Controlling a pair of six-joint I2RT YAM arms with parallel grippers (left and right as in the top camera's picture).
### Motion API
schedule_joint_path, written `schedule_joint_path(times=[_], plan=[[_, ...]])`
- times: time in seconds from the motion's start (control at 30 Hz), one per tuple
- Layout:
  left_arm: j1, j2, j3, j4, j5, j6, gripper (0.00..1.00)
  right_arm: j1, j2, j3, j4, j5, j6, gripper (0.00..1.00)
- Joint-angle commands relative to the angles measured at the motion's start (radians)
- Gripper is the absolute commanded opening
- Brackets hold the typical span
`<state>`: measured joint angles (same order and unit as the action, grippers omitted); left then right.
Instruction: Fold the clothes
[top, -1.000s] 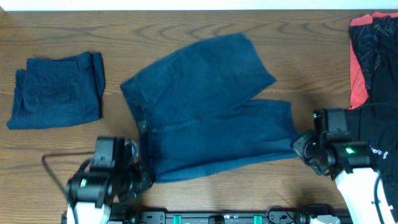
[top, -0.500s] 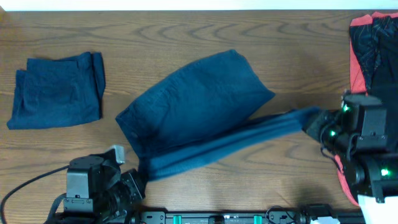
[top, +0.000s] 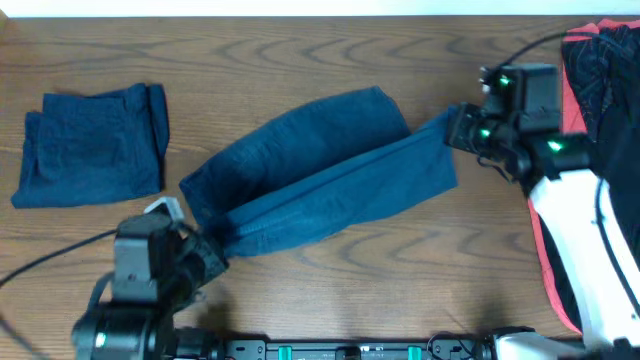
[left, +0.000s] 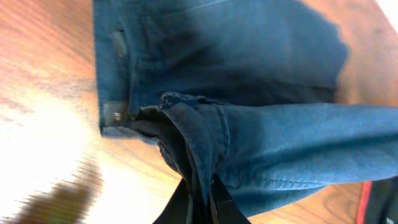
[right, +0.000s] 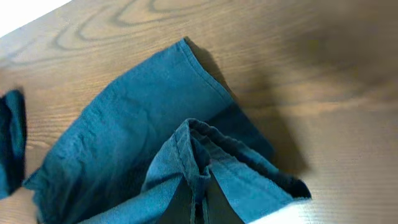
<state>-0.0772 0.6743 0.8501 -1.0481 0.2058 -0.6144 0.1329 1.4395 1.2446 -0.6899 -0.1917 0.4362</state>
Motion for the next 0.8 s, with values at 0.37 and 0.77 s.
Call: schedule_joint_path(times=[0.37,0.77], plan=[[0.015,0.369,-0.047,0.229,-0.377,-0.042,0.06,0.068,0.205,0.037,0.288,0.191,-0.101,0.01],[0.027,0.631,-0.047,0.384,-0.489,-0.111,0.06,0.108,0.348,0.037,0.401,0.191,-0.101,0.01]])
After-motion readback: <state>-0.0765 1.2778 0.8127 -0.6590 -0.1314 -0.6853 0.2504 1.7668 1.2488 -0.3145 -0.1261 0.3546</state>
